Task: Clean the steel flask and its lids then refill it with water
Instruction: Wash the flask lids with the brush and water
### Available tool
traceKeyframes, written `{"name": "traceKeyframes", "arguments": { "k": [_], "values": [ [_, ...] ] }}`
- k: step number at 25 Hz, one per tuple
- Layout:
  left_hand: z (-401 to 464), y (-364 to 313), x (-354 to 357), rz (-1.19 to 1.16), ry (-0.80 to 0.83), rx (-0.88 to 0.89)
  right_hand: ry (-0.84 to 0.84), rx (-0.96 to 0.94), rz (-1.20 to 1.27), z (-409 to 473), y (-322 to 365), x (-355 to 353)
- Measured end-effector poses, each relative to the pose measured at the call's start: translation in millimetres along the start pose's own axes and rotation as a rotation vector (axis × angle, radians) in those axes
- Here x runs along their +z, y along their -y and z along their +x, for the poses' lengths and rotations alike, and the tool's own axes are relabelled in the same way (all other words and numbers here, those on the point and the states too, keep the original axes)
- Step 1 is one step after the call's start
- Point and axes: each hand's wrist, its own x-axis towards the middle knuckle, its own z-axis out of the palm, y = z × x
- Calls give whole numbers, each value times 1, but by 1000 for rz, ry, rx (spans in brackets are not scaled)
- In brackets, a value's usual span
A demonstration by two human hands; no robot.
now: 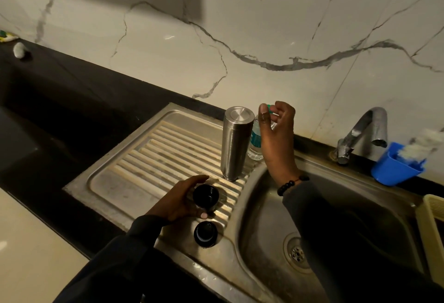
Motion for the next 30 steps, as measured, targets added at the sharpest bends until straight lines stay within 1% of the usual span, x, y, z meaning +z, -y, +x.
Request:
{"name": "traceKeyframes", "arguments": {
  "k": [4, 8, 11, 14, 19, 21, 23, 24, 25, 26, 28, 30],
  "values": [
    [2, -10, 4, -61, -52, -25, -93, -24, 15, -15, -4, -16],
    [8, -37, 4, -210, -128, 35, -250, -156, -42, -36, -9, -38],
    [17, -75, 12, -296, -107, 119, -371, -244, -94, -54, -18, -62],
    [27, -111, 30, -343, -63, 185, -419, -325, -192, -70, -26, -92],
    [43, -157, 75, -410, -25, 217, -492, -332, -391, -77, -31, -161],
    [52, -174, 94, -431, -17, 220, -533, -345, -417, -71, -31, -196],
    [59, -189, 109, -455, -6, 233, -510, -354, -413, -58, -34, -230],
    [63, -197, 117, -468, 7, 238, -478, -366, -453, -49, -37, -249],
    [66, -205, 125, -484, 25, 242, -440, -388, -551, -37, -41, -270],
    [70, -212, 132, -497, 39, 247, -396, -423, -699, -23, -45, -291],
    [76, -226, 145, -534, 51, 254, -265, -526, -1110, 10, -50, -327],
    [81, -240, 154, -575, 42, 247, -14, -722, -1483, 44, -56, -349]
  ]
}}
